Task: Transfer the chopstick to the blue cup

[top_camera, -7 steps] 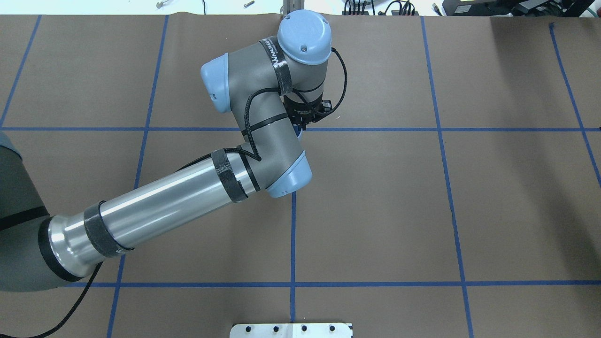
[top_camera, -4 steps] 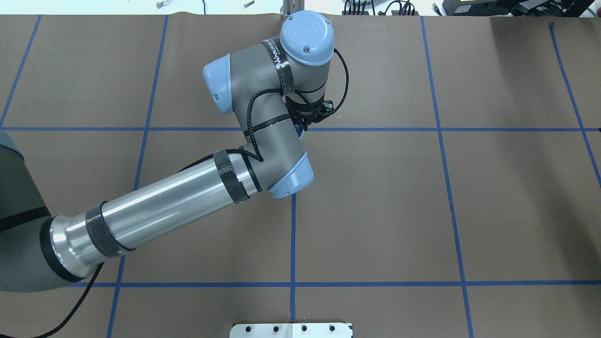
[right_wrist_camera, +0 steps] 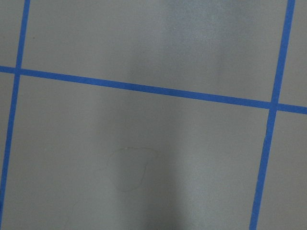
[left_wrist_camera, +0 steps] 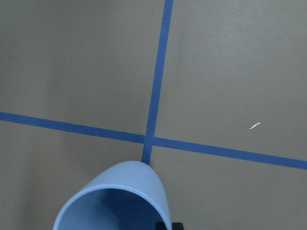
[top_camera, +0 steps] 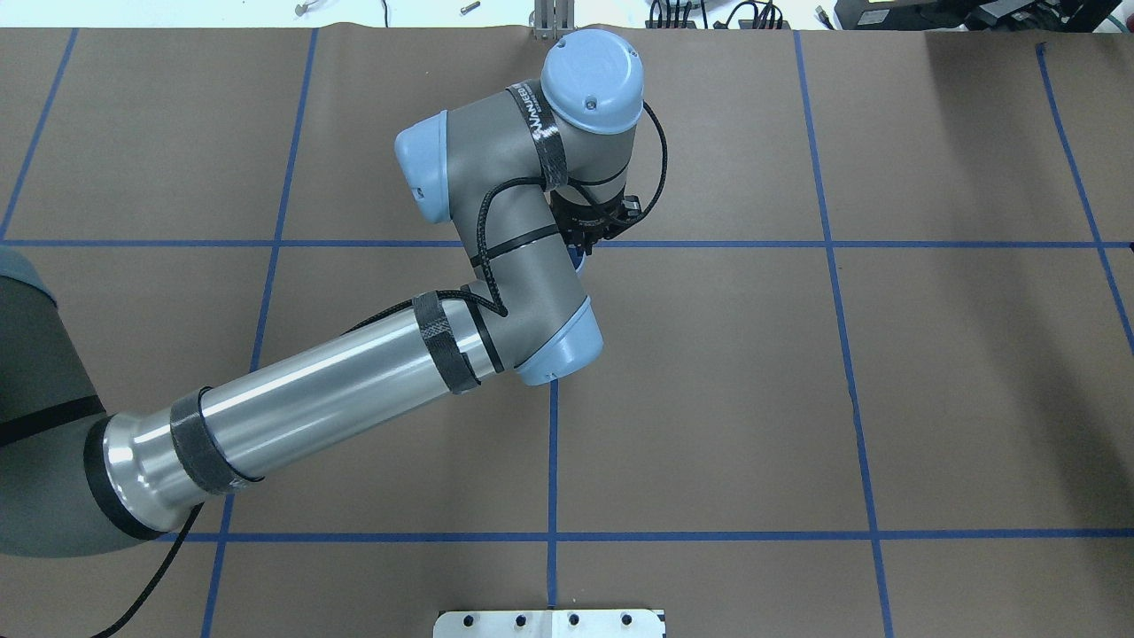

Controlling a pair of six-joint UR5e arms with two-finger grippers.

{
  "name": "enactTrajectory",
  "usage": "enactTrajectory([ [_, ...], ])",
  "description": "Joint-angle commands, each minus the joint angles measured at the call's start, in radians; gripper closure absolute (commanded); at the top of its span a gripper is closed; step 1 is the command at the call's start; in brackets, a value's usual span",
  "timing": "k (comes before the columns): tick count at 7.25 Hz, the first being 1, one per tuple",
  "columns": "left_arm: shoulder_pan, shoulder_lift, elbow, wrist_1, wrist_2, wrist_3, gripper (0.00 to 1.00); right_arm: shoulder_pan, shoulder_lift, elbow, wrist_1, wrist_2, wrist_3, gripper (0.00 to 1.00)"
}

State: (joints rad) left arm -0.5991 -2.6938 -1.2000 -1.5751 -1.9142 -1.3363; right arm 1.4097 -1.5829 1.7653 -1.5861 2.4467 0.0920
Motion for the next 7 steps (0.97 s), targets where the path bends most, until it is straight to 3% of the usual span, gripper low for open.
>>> enactTrajectory([
  [1, 0.015, -0.004, -0.001, 0.0, 0.0, -0.015, 1.0, 0.0, 0.001, 0.0, 0.0, 0.0, 0.0, 0.0],
  [2, 0.021, -0.003, -0.001, 0.0, 0.0, -0.014, 0.77, 0.0, 0.001, -0.001, 0.0, 0.0, 0.0, 0.0],
  [4, 0.025, -0.003, -0.009, 0.004, 0.001, -0.029, 0.02, 0.0, 0.003, -0.001, 0.0, -0.002, 0.0, 0.0],
  [6, 0.009, 0.008, -0.14, 0.093, -0.005, -0.032, 0.02, 0.001, 0.006, 0.008, 0.002, -0.002, -0.003, 0.0],
  [7, -0.034, 0.026, -0.282, 0.218, -0.009, -0.02, 0.02, 0.003, 0.006, 0.0, 0.0, 0.003, -0.003, 0.0],
])
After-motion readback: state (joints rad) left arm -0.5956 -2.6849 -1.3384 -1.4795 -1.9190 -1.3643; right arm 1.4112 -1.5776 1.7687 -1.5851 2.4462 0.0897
